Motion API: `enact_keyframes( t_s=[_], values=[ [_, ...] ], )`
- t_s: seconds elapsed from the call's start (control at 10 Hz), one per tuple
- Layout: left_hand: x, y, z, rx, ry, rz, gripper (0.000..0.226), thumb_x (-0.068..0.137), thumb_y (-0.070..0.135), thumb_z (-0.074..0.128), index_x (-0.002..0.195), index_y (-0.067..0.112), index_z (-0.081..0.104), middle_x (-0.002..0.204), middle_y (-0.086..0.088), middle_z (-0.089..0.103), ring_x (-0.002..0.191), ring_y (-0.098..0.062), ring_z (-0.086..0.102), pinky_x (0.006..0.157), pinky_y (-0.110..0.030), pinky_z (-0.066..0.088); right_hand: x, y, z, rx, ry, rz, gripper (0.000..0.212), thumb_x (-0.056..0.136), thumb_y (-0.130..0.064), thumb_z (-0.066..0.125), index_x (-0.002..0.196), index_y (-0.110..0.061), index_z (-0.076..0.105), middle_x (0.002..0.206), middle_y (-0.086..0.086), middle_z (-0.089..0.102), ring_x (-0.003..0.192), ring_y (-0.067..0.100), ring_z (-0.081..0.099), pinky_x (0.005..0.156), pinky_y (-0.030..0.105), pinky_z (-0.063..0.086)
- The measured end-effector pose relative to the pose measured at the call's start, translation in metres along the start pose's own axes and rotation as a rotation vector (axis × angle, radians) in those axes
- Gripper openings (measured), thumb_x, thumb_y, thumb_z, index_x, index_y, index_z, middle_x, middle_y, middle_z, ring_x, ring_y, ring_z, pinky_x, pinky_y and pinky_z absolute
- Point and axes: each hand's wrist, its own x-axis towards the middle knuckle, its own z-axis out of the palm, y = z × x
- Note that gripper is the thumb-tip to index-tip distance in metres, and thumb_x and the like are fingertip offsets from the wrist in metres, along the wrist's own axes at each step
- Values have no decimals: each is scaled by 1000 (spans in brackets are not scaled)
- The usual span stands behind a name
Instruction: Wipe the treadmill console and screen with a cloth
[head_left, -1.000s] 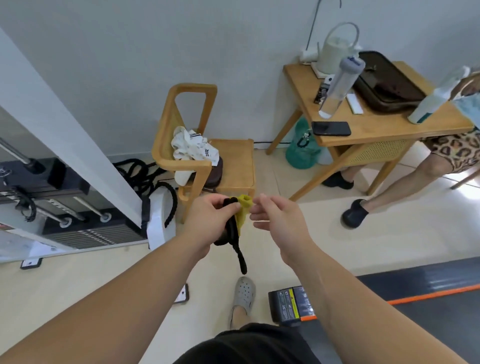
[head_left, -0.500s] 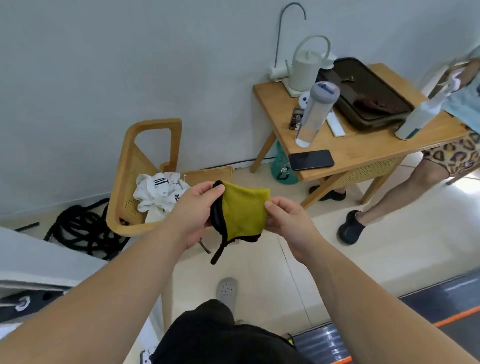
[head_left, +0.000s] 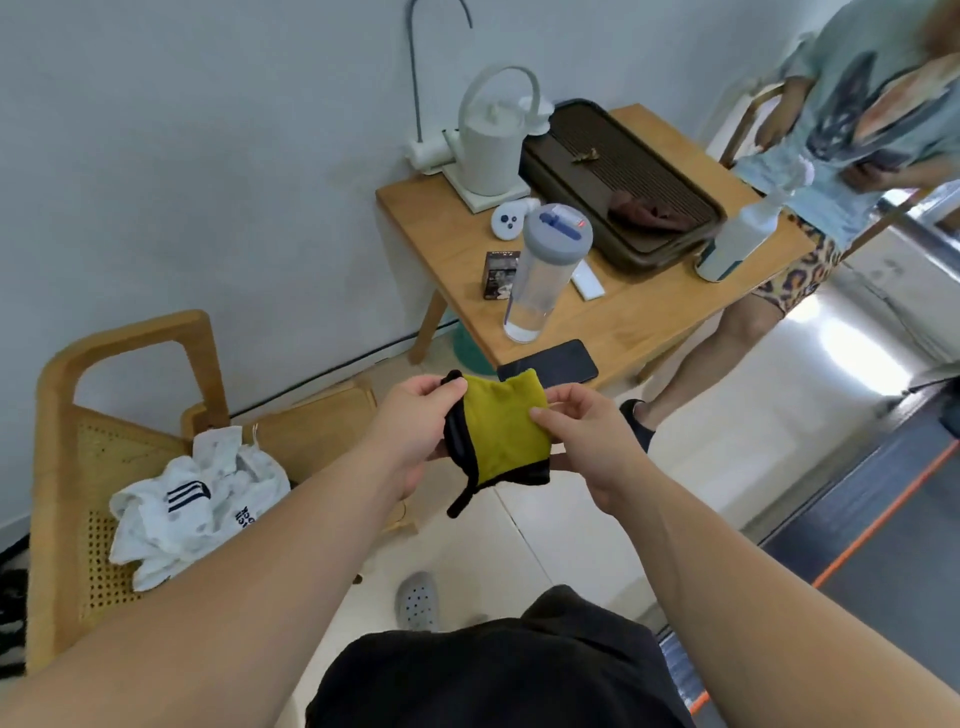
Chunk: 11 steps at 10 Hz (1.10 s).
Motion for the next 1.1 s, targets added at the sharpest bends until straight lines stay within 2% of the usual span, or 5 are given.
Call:
enact_keyframes(
  t_s=[0.2,0.5,0.6,0.8,1.1],
  values=[
    [58,12,23,14,-10,-59,14,99,14,63,109,6,68,98,-13,74,78,-25,73,60,-35,61,68,-6,-35,-34,21,24,7,95,-11,71,100,-8,66,94,15,65,85,27,67,80,56,63],
    [139,15,138,25,67,-179,8,98,13,63,106,11,64,99,-12,74,80,-27,73,77,-45,63,213,-17,-145,-173,-147,107,5,95,-12,70,96,-14,65,98,17,66,87,27,68,71,43,63],
    [154,18,187,-73,125,-248,11,100,13,60,110,10,63,100,-12,75,74,-22,75,62,-34,60,254,-26,-186,-269,-212,133,4,95,-13,70,97,-13,66,101,20,69,90,29,69,75,48,64],
    [177,30,253,-192,258,-287,21,101,10,57,122,8,61,103,-14,74,90,-30,74,86,-47,61,311,-45,-233,-391,-290,141,8,93,-18,72,98,-15,66,97,13,69,92,31,70,76,60,62],
    [188,49,273,-68,425,-262,19,98,29,61,116,31,57,118,1,63,106,-19,65,94,-45,57,344,-52,-256,-620,-273,53,37,95,-35,70,128,-21,61,123,0,64,104,20,61,74,31,49]
  ],
)
